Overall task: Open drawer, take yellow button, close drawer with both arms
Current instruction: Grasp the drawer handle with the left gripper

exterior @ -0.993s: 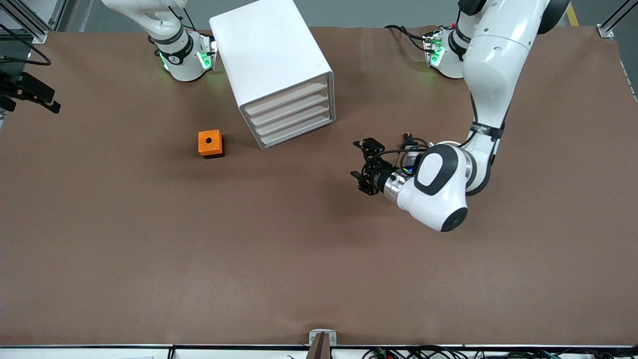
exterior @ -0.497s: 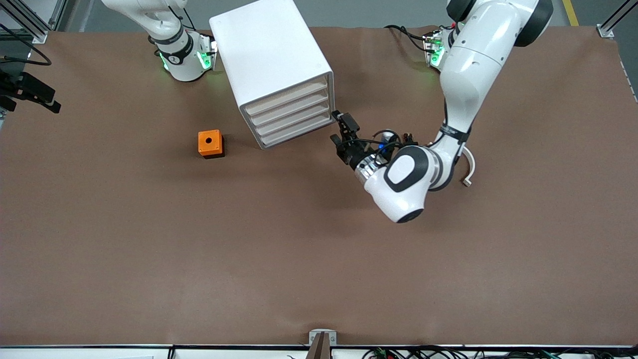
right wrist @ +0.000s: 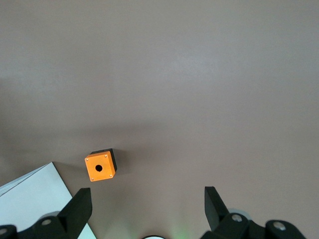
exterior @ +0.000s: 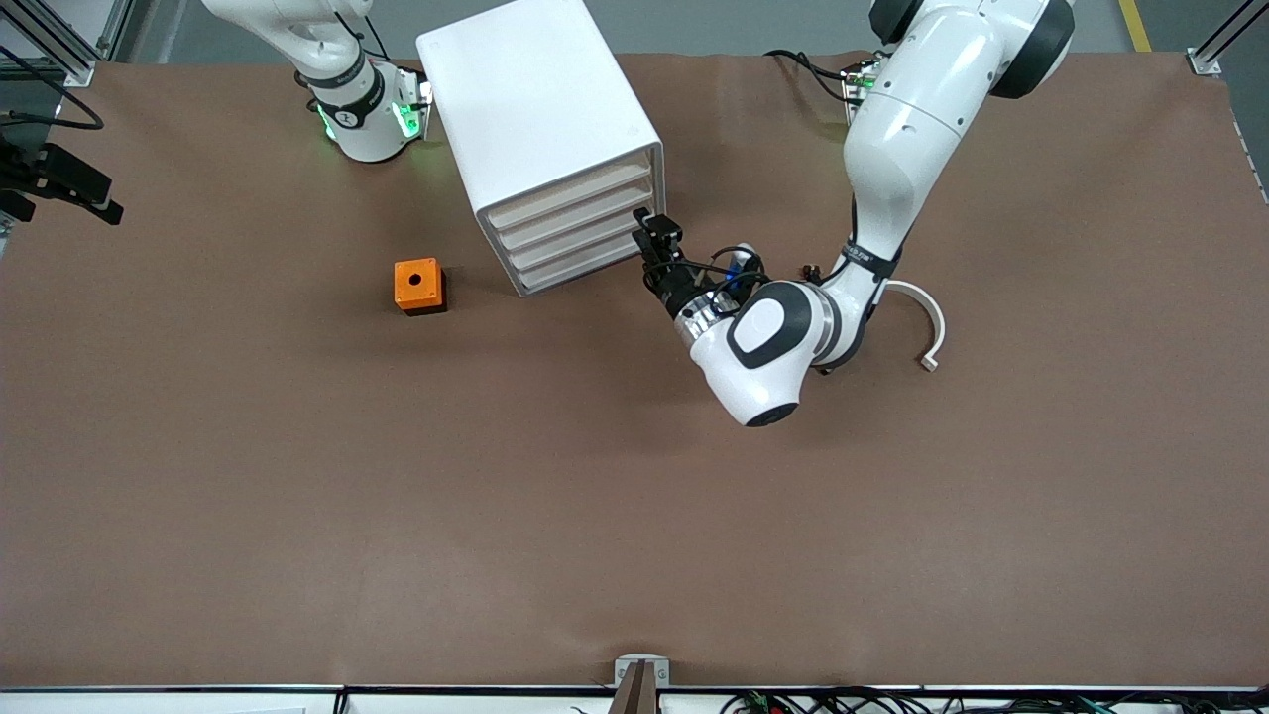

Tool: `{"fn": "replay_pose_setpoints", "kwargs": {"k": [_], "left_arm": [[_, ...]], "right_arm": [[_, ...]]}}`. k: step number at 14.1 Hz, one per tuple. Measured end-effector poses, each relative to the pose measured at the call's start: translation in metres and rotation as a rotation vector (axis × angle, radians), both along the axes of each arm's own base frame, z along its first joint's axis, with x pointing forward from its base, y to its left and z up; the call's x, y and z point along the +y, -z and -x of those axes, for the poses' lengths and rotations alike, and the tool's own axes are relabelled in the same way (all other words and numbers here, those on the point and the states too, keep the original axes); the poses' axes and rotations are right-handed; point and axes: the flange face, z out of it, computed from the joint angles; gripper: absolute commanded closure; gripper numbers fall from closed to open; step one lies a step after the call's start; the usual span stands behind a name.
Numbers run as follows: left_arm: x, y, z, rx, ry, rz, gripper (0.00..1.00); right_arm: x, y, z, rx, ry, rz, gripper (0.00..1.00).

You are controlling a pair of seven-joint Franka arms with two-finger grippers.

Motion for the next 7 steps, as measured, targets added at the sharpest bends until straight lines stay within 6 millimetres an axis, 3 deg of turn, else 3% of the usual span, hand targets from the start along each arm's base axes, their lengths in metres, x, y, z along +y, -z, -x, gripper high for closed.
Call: {"fn": "replay_pose_setpoints", "kwargs": {"k": [7], "left_arm": [[-0.031,0.003,0.037,0.029,0.091,0.001,0.56]], "right_arm": [[0.0,0.001,0.001,0.009,0.001,-0.003,0.0]]}}
